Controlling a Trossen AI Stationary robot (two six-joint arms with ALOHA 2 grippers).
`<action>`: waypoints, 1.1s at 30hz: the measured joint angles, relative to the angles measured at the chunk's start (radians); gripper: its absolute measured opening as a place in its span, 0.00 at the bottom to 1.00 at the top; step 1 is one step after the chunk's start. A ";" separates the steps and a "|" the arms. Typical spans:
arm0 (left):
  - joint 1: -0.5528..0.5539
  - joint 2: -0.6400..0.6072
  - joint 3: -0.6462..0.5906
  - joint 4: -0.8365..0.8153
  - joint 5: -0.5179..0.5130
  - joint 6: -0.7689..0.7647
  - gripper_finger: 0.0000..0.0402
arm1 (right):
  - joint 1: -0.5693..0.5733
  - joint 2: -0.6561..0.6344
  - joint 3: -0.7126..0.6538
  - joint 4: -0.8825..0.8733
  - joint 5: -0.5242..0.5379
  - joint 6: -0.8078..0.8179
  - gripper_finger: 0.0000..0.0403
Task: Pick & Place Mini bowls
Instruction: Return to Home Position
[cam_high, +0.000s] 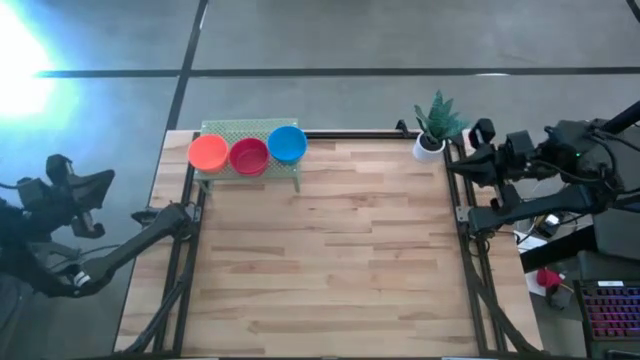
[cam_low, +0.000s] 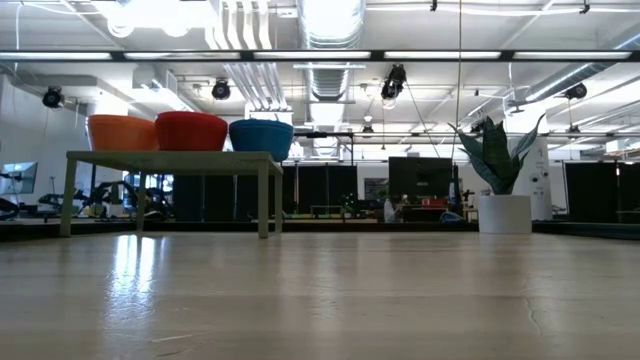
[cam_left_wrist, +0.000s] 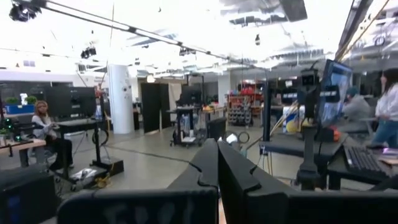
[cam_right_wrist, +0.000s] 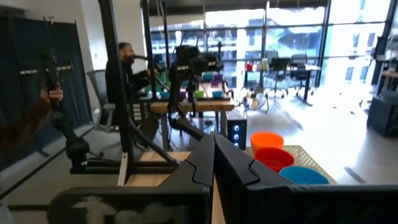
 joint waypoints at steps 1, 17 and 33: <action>0.000 -0.010 0.000 0.000 0.000 -0.004 0.00 | 0.000 -0.023 -0.024 0.016 0.000 -0.001 0.02; 0.000 -0.166 0.000 0.028 -0.090 -0.020 0.00 | 0.000 -0.371 -0.296 0.118 0.054 0.027 0.02; 0.001 -0.177 -0.046 0.047 -0.140 0.018 0.00 | 0.000 -0.663 -0.417 0.117 0.054 0.027 0.02</action>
